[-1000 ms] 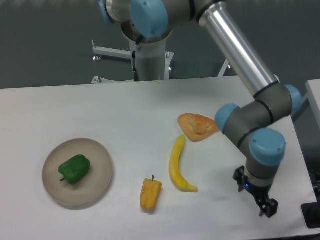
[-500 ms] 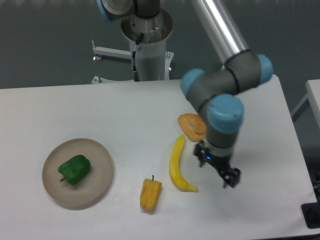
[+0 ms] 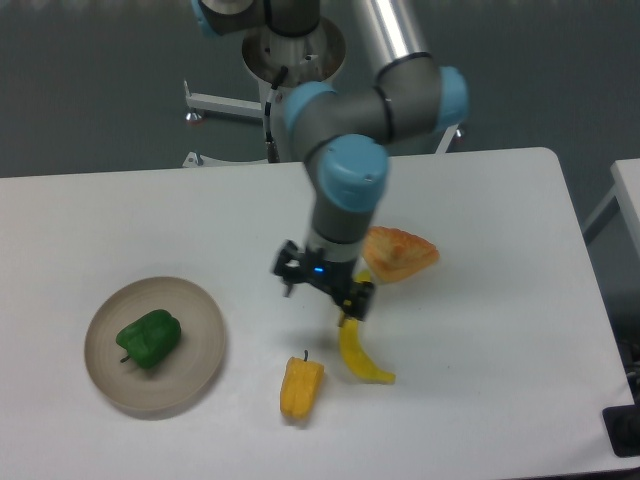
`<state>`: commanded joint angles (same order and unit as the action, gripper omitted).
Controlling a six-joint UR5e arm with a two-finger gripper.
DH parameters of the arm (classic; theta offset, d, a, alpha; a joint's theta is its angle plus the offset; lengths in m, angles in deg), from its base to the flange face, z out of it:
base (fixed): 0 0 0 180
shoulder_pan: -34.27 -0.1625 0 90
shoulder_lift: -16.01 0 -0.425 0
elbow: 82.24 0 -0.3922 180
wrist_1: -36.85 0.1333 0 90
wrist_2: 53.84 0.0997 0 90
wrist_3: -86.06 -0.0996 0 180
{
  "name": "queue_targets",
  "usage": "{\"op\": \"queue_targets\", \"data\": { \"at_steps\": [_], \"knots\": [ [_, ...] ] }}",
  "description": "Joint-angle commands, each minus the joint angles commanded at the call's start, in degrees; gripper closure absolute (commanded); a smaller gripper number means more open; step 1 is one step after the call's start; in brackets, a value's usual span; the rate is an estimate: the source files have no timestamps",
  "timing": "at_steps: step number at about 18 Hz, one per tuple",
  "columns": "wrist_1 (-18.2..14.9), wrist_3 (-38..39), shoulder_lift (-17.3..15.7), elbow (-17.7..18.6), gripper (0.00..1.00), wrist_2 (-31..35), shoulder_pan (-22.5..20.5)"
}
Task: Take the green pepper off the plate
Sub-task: 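Swing the gripper over the green pepper on the plate, then lower the open gripper around the green pepper and close it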
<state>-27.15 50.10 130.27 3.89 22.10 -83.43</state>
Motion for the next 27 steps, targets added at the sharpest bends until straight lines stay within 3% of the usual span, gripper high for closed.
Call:
{"op": "queue_targets", "data": {
  "at_steps": [3,11,27],
  "knots": [
    [3.60,6.33,0.00,0.88,0.00,-1.49,2.99],
    [10.64,6.88,3.60,2.46,0.00,-1.59,8.97],
    [11.34,6.26,6.15,1.68,0.00,-1.06,12.84]
  ]
}}
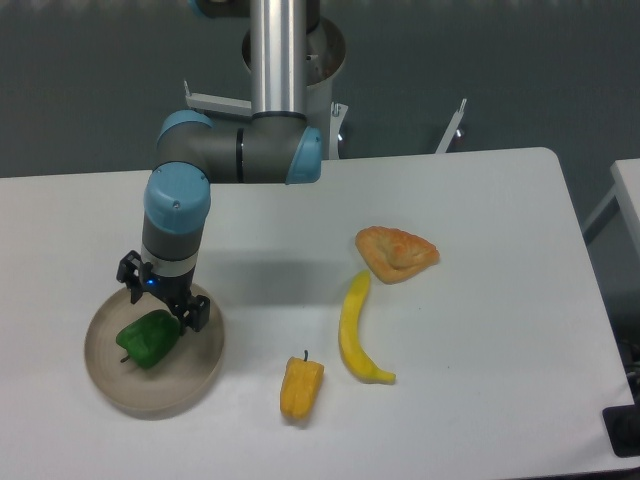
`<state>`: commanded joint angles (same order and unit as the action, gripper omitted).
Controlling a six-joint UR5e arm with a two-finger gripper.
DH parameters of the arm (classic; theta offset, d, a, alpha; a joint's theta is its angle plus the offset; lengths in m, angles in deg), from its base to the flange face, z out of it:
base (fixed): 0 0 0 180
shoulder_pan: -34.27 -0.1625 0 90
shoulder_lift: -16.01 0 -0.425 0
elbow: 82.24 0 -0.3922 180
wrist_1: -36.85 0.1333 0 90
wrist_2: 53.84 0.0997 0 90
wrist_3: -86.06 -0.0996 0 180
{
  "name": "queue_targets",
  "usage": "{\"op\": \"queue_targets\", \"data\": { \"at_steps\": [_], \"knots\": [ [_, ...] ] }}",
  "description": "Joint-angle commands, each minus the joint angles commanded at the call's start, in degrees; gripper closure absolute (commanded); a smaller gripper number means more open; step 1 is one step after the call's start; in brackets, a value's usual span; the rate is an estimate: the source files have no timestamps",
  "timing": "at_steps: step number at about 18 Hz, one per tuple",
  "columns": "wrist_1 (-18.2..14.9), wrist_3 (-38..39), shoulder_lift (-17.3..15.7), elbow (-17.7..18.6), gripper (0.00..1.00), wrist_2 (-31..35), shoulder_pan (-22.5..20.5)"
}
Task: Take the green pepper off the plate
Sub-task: 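Lower the open gripper around the green pepper and close it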
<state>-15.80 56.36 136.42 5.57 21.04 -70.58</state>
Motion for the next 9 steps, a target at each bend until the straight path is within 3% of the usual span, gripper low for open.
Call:
{"op": "queue_targets", "data": {
  "at_steps": [9],
  "knots": [
    [0.09,0.00,1.58,-1.05,0.00,0.00,0.61]
  ]
}}
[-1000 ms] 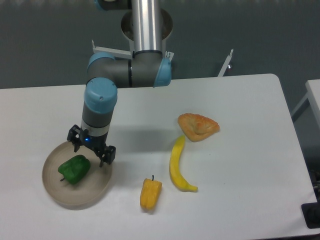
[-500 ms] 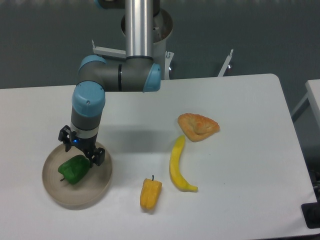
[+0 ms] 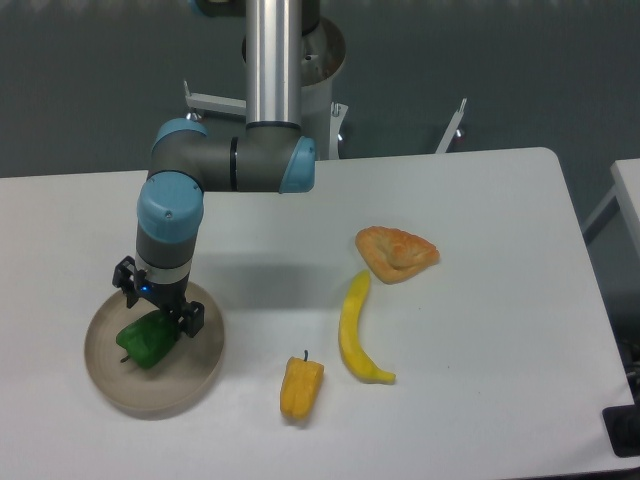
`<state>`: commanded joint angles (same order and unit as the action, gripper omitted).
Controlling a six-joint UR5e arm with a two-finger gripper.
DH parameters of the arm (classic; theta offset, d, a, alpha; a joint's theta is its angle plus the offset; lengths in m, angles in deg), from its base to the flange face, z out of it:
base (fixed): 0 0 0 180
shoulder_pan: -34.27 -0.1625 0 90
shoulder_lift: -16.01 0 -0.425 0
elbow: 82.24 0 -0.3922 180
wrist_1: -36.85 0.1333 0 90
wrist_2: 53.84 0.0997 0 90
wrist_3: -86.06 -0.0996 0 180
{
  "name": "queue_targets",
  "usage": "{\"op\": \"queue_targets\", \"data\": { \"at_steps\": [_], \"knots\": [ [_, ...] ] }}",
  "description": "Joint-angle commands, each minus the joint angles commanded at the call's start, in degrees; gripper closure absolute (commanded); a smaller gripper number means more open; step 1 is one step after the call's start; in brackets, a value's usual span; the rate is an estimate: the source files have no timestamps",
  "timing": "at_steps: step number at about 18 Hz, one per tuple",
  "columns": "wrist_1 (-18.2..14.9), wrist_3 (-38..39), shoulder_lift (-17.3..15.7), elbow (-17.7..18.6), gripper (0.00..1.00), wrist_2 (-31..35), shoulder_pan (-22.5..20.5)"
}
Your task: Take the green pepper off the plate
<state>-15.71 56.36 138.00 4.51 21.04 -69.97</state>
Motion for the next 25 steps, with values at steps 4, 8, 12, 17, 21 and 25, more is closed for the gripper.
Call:
{"op": "queue_targets", "data": {
  "at_steps": [4,8,12,17,21,25],
  "knots": [
    [0.70,-0.09,0.00,-0.18,0.49,1.06,0.18],
    [0.70,-0.18,0.00,-0.18,0.70,1.05,0.18],
    [0.70,-0.44,-0.44,-0.53,0.74,1.05,0.00],
    [0.26,-2.02,-2.37,-1.58,0.75,2.80,-2.27],
    [-0.44,-9.29,-4.04,-3.86,0.75,6.50,-7.80],
    [-0.53,-18.78,-3.78,-5.80,0.75,7.03,-13.61]
  ]
}}
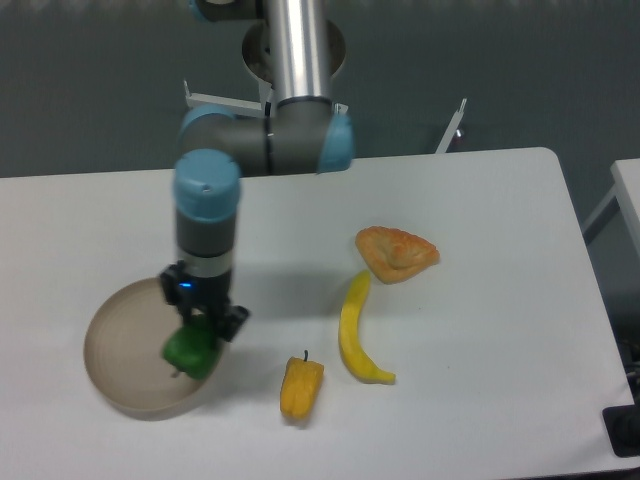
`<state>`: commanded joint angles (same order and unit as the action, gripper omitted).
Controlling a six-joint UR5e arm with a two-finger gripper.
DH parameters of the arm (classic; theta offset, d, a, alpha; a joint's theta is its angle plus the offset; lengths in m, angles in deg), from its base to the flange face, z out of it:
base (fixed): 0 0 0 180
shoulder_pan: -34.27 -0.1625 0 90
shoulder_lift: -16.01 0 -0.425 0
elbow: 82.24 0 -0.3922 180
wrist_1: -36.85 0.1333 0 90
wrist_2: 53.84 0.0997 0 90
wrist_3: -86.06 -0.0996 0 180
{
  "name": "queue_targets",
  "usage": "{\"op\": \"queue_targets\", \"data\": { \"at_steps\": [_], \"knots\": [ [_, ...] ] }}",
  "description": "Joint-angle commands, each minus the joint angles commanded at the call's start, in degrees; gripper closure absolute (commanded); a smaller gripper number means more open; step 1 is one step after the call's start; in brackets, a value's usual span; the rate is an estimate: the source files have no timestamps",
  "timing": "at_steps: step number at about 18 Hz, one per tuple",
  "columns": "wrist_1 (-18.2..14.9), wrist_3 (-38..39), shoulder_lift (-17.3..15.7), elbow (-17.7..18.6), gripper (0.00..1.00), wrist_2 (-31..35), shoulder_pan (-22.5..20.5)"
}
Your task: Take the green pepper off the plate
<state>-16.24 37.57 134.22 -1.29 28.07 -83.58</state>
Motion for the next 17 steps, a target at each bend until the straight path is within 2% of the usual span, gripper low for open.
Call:
{"op": "queue_targets", "data": {
  "at_steps": [2,6,10,17],
  "knots": [
    [-1.13,-4.66,0.00,-1.31,0.75,0.00,-2.38],
    [-6.05,-10.91,0.70,-5.18,0.75,1.66,-5.90],
    [-7.99,-16.80,2.81,-8.79,0.75,4.92,-8.53],
    [-8.88,-23.22,3.34,-8.97,0.75,5.01,-12.75]
  ]
}}
